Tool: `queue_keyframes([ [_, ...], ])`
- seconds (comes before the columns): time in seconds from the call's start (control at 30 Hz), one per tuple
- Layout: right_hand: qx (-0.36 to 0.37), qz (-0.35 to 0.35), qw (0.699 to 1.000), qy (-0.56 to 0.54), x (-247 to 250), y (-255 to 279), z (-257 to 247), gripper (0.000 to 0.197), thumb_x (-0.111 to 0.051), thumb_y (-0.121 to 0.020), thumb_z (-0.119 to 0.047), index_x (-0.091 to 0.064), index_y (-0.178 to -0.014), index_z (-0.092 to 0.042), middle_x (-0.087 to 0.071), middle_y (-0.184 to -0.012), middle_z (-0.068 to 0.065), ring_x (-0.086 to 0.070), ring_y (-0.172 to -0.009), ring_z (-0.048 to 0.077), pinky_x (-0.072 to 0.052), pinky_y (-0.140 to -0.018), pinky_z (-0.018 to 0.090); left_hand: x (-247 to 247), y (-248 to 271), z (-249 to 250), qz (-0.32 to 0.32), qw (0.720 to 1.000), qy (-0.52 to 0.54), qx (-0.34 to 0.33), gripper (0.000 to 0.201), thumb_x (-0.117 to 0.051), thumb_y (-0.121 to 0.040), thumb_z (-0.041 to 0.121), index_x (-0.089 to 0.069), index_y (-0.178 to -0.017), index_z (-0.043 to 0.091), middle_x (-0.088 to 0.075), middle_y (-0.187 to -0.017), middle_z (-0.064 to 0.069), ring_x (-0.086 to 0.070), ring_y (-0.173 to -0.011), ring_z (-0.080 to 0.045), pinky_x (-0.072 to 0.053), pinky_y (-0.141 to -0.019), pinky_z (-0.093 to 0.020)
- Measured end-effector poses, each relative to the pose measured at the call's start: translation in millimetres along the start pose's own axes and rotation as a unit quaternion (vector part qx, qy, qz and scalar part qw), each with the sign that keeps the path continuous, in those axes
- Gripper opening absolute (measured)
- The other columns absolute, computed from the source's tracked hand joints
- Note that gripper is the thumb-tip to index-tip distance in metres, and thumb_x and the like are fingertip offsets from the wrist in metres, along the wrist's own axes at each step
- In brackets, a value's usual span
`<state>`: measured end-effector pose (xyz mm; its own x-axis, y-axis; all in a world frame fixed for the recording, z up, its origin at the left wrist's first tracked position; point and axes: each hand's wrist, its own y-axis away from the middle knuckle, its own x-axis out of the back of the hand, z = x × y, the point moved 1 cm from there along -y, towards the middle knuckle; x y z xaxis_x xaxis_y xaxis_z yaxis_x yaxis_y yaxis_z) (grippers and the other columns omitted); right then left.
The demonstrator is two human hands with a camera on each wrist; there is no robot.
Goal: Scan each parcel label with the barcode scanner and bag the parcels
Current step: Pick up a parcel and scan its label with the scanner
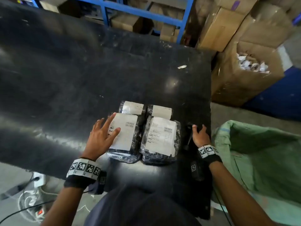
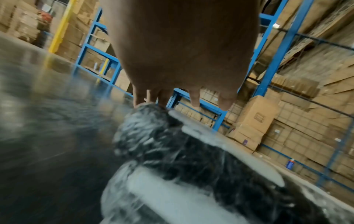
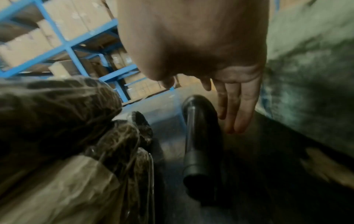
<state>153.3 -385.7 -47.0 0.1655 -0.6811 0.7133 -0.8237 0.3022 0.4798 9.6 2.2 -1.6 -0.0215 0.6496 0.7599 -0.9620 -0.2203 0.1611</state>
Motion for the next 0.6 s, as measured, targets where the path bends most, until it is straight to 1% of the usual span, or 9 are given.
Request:
queue_keyframes([
  [0.07, -0.02, 0.009, 0.996, -0.082, -9, -5, -3, 0.067, -0.037, -0.101, -0.048, -0.016, -0.156, -0.017, -0.043, -0.149, 0.025, -0.043, -0.134, 0.044, -0.033, -0.109, 0.043, 0, 2, -7, -0.007, 0.999, 0.038, 0.019, 0.077, -0.035, -0.082, 0.078, -0.023, -0.154, 0.052, -0.042, -0.153, -0.011, -0.042, -0.14, -0.034, -0.042, -0.109, -0.055],
  [0.13, -0.024, 0.007, 0.983, -0.183, -21, -15, -3, 0.065, -0.041, -0.101, -0.044, -0.016, -0.156, -0.019, -0.041, -0.151, 0.022, -0.045, -0.133, 0.042, -0.038, -0.105, 0.043, -4, 11, -14, -0.023, 0.995, 0.095, 0.014, 0.078, -0.045, -0.08, 0.077, -0.024, -0.152, 0.056, -0.049, -0.14, 0.0, -0.057, -0.123, -0.028, -0.052, -0.101, -0.049],
  [0.2, -0.047, 0.008, 0.953, -0.3, -35, -25, -2, 0.062, -0.042, -0.101, -0.044, -0.016, -0.154, -0.025, -0.052, -0.136, 0.02, -0.06, -0.11, 0.037, -0.053, -0.08, 0.042, -7, 12, -18, -0.024, 0.986, 0.161, 0.024, 0.08, -0.057, -0.077, 0.073, -0.027, -0.149, 0.06, -0.054, -0.136, 0.005, -0.062, -0.116, -0.022, -0.058, -0.093, -0.047],
  [0.23, -0.069, 0.006, 0.932, -0.356, -39, -30, -1, 0.059, -0.041, -0.101, -0.044, -0.017, -0.152, -0.029, -0.056, -0.121, 0.018, -0.062, -0.091, 0.031, -0.054, -0.067, 0.039, -7, 10, -19, -0.023, 0.981, 0.189, 0.032, 0.083, -0.064, -0.074, 0.07, -0.029, -0.148, 0.06, -0.058, -0.134, 0.005, -0.064, -0.115, -0.019, -0.06, -0.09, -0.046],
  [0.27, -0.088, 0.007, 0.916, -0.392, -41, -33, -2, 0.057, -0.04, -0.101, -0.045, -0.018, -0.151, -0.031, -0.055, -0.11, 0.017, -0.06, -0.078, 0.026, -0.054, -0.06, 0.036, -8, 7, -21, -0.026, 0.976, 0.212, 0.036, 0.086, -0.071, -0.072, 0.066, -0.031, -0.148, 0.059, -0.061, -0.133, 0.007, -0.065, -0.115, -0.016, -0.061, -0.088, -0.045],
  [0.33, -0.106, 0.006, 0.904, -0.414, -43, -33, -3, 0.053, -0.037, -0.101, -0.048, -0.02, -0.149, -0.033, -0.055, -0.104, 0.018, -0.057, -0.067, 0.023, -0.053, -0.052, 0.031, -11, 7, -20, -0.028, 0.962, 0.267, 0.049, 0.091, -0.084, -0.073, 0.05, -0.036, -0.15, 0.051, -0.066, -0.128, 0.019, -0.066, -0.116, -0.01, -0.062, -0.088, -0.041],
  [0.43, -0.105, 0.008, 0.906, -0.41, -45, -35, -2, 0.051, -0.036, -0.101, -0.049, -0.023, -0.147, -0.031, -0.058, -0.1, 0.019, -0.057, -0.059, 0.023, -0.048, -0.039, 0.023, -14, 6, -20, -0.022, 0.949, 0.309, 0.06, 0.088, -0.08, -0.077, 0.022, -0.038, -0.152, 0.04, -0.067, -0.123, 0.029, -0.066, -0.117, -0.006, -0.061, -0.088, -0.038],
  [0.5, -0.105, 0.007, 0.91, -0.401, -45, -36, 0, 0.051, -0.036, -0.101, -0.05, -0.023, -0.146, -0.03, -0.06, -0.092, 0.017, -0.055, -0.056, 0.023, -0.046, -0.038, 0.022, -16, 4, -23, -0.019, 0.955, 0.29, 0.062, 0.084, -0.078, -0.081, 0.02, -0.038, -0.152, 0.041, -0.067, -0.121, 0.027, -0.067, -0.114, -0.004, -0.062, -0.087, -0.038],
  [0.6, -0.098, 0.003, 0.917, -0.386, -43, -37, 2, 0.051, -0.036, -0.101, -0.05, -0.024, -0.146, -0.029, -0.061, -0.092, 0.019, -0.053, -0.054, 0.023, -0.044, -0.037, 0.02, -16, 4, -25, -0.005, 0.969, 0.239, 0.052, 0.078, -0.076, -0.086, 0.025, -0.038, -0.151, 0.045, -0.064, -0.124, 0.026, -0.065, -0.111, 0.004, -0.06, -0.091, -0.035],
])
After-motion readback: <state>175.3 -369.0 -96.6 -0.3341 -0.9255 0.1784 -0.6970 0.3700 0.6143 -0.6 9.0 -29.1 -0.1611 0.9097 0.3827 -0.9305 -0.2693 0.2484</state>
